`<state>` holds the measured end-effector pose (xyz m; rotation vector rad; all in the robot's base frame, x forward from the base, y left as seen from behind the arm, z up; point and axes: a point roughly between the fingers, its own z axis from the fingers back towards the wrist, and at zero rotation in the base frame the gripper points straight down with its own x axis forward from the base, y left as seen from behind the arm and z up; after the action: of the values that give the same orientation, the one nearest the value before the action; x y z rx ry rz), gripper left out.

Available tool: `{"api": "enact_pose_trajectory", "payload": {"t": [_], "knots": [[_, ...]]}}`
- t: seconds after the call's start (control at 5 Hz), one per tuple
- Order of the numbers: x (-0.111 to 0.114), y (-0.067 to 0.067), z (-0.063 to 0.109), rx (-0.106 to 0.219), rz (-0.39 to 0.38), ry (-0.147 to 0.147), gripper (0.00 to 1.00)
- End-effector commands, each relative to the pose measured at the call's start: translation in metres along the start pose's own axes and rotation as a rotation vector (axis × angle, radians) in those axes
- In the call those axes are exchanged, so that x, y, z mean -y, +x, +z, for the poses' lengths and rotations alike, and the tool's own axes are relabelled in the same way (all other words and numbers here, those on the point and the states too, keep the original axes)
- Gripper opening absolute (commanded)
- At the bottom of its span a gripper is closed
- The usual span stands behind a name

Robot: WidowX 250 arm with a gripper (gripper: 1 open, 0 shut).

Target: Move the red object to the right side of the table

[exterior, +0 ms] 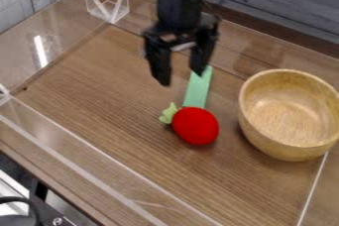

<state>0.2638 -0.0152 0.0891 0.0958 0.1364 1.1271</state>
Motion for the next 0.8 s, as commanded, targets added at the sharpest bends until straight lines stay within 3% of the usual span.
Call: {"api": "enact_pose_trajectory", "payload": {"t": [0.0, 0.4, 0.6], "knots": [[0.006, -0.022, 0.013, 0.000, 0.052, -0.090, 1.00], [0.000, -0.041, 0.009, 0.001, 0.021, -0.116, 1.00], [0.000, -0.032, 0.003, 0.008, 0.073, -0.147, 1.00]]}}
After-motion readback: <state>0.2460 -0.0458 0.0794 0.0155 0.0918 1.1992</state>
